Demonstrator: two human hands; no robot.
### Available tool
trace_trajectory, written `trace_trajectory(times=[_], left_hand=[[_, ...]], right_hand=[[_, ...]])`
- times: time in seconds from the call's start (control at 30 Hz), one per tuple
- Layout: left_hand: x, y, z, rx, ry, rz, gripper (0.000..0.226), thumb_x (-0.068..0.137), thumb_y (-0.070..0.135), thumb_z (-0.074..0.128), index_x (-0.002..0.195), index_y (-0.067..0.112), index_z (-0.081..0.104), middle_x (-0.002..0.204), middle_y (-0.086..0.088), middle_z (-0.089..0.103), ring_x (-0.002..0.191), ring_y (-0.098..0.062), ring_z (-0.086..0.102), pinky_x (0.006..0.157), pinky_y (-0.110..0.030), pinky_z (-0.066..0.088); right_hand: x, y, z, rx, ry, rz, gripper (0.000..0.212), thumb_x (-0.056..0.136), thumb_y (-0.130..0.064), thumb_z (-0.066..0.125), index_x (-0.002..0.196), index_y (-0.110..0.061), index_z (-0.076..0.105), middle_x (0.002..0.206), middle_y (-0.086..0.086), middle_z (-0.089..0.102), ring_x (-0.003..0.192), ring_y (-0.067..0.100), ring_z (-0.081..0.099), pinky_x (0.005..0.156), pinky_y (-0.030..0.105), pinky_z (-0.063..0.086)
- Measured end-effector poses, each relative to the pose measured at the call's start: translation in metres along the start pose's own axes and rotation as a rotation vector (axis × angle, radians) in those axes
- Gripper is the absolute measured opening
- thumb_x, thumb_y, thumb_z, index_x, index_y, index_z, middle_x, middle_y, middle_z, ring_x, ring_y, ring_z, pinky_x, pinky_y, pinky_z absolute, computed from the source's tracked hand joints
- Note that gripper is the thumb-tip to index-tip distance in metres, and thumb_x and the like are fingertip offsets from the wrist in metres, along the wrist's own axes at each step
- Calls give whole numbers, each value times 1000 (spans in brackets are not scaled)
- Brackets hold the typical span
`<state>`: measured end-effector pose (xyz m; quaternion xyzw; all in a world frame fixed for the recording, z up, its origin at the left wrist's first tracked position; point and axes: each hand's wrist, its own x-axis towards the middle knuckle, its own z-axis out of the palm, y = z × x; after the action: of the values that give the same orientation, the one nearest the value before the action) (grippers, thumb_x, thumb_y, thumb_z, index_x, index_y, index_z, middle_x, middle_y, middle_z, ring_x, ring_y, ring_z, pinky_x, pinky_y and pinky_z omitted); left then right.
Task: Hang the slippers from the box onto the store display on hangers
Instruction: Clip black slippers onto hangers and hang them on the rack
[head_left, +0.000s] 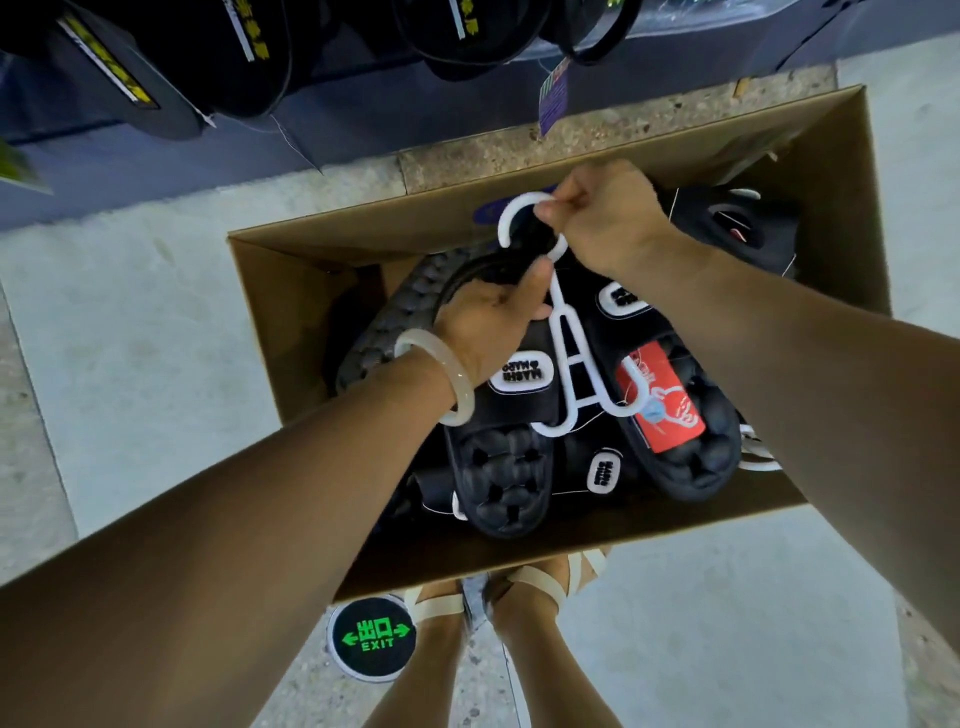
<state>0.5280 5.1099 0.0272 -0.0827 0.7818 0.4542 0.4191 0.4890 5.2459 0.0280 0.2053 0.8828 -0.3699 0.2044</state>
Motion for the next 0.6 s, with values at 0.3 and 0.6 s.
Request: trace_trajectory(times=[0.3, 0.6], left_hand=[[4, 22, 2, 13, 284, 151, 40, 82, 38, 64, 113, 15, 50, 64, 10, 49, 60, -6, 50, 65, -26, 44], [-20, 36, -25, 337, 347, 319, 29, 79, 46, 60, 92, 23, 71, 106, -2, 57, 106, -23, 51, 95, -38, 42]], right_hand=[[-16, -5, -18, 56, -78, -70, 9, 100, -22, 35, 97, -13, 32, 72, -3, 40, 55, 14, 51, 32, 12, 41], [-61, -19, -44, 128, -214, -99, 7, 99, -25, 32, 97, -18, 32, 78, 8, 51, 56, 23, 60, 44, 24, 52]])
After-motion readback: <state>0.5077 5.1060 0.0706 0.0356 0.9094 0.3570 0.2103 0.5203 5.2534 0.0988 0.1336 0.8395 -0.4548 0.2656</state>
